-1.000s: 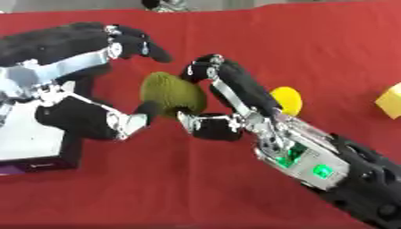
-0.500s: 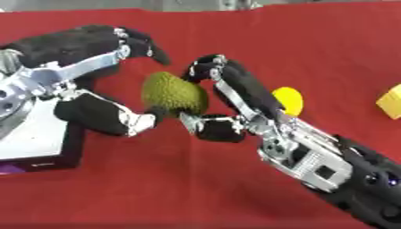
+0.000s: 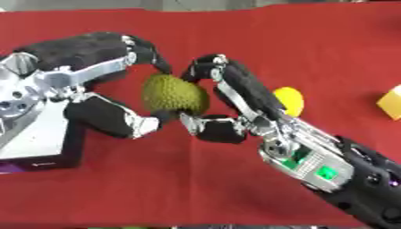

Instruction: Pick up the objects with one hand, pass them to the other hand, and then place them into the box on the other side of the table.

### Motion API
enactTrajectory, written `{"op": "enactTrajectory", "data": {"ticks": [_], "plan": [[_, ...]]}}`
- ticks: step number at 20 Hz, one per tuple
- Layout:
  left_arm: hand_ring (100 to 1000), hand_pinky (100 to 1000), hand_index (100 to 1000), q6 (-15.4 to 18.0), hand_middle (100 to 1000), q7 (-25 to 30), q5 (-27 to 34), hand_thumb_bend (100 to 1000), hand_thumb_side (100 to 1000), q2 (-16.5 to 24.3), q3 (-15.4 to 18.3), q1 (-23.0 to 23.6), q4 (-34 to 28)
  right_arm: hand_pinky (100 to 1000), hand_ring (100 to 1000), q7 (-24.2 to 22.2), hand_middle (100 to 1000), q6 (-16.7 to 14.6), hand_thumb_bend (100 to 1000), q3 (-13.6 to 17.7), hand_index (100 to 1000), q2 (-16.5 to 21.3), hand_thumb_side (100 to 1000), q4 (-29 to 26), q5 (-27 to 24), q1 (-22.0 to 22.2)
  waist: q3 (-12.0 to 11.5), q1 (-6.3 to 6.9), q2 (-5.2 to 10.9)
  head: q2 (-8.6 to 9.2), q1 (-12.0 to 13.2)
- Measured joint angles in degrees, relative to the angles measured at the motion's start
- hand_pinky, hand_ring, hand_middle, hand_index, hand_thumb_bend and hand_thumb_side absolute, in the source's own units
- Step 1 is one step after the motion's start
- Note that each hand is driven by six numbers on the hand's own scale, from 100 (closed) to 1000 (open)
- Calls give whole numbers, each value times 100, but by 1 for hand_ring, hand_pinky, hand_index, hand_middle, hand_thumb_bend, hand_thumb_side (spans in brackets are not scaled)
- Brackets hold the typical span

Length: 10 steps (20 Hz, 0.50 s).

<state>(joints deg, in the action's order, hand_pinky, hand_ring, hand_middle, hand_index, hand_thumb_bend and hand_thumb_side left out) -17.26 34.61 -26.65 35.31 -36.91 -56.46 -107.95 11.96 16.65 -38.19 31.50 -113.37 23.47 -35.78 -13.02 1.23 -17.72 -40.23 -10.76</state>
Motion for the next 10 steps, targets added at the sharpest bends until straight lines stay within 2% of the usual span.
{"op": "enactTrajectory", "data": {"ticks": [6,10], "plan": [[856,823,863,44,773,-8,-133,304,486,-86,-7,3,175,687,584,33,448,-230,100,-1,560,0,100,0,-64,1,2,-18,0,0,7],[817,818,862,132,771,18,-266,305,443,-125,-39,4,310,686,583,66,447,-385,100,-1,559,0,100,0,-132,4,5,-22,-1,1,18]]}}
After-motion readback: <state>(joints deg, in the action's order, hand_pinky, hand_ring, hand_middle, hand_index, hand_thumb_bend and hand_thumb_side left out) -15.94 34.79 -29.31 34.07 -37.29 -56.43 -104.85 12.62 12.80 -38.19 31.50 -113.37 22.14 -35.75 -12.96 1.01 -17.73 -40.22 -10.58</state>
